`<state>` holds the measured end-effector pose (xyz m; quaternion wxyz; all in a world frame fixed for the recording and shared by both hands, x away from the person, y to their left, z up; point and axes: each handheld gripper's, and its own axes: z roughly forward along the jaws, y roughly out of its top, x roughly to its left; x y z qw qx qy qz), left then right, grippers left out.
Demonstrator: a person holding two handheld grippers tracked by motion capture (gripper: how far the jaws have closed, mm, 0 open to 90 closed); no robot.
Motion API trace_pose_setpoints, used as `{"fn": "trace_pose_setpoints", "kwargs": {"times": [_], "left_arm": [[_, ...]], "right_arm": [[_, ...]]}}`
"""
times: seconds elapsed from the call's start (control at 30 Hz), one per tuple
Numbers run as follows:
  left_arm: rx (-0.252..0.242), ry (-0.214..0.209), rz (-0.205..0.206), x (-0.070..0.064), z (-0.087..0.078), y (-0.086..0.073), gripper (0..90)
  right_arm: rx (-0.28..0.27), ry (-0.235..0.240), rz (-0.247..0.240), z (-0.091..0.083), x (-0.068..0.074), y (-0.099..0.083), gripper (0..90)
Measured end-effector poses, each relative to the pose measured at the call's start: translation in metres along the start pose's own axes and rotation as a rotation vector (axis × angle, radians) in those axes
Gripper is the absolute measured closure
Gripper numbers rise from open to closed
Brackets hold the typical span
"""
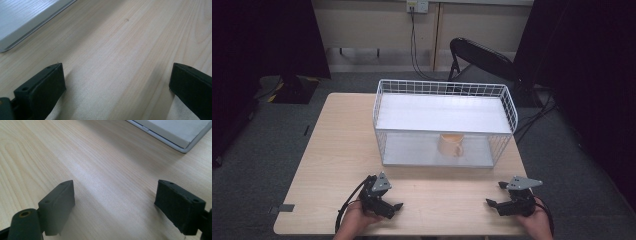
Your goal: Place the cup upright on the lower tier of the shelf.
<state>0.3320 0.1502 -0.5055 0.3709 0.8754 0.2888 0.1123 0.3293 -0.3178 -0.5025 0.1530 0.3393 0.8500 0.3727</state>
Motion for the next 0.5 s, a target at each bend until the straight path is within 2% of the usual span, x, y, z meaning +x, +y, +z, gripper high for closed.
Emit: {"fn": "trace_pose_setpoints", "kwargs": {"times": [0.5], "left_arm": [[-0.004, 0.002, -0.001, -0.0002, 0.0004, -0.0002, 0.0]], "right_arm": [[0.006, -0.004, 0.004, 0.0013, -0.0011, 0.0008, 12.7]]}}
